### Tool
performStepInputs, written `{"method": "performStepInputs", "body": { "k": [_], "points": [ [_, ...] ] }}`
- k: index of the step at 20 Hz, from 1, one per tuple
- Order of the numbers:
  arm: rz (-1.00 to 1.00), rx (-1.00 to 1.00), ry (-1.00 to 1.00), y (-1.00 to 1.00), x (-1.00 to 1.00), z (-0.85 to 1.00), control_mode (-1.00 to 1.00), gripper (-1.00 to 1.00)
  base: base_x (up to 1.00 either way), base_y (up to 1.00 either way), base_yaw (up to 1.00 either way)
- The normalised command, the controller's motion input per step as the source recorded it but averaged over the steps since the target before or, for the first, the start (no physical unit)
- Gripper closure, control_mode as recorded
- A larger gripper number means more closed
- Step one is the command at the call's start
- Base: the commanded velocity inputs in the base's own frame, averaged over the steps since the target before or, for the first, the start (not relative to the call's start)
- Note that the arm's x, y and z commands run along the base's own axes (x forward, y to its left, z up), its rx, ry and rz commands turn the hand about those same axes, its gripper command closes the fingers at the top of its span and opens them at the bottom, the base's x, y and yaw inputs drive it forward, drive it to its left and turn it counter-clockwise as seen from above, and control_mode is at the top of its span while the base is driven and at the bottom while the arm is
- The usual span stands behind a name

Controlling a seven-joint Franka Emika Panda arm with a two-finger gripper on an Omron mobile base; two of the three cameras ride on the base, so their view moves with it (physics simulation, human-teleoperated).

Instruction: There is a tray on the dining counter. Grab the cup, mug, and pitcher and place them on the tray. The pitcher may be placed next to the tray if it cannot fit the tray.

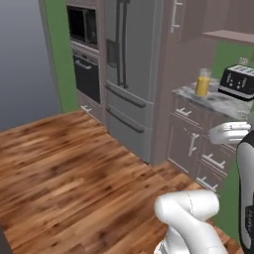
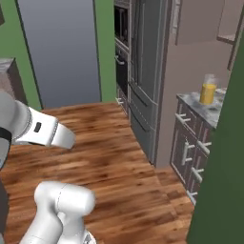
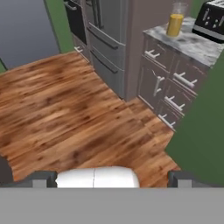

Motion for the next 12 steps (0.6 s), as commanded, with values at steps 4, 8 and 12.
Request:
{"method": "performStepInputs", "body": {
  "k": [4,8,12],
  "points": [
    [0.0,0.0,0.0,0.0,0.0,0.0,1.0,-1.0,1.0,0.39,-0.37],
    [0.0,0.0,0.0,0.0,0.0,0.0,1.0,-1.0,0.99,0.46,-0.54],
    [0.0,0.0,0.0,0.0,0.0,0.0,1.0,-1.0,0.99,0.29,-0.57]
  ]
}}
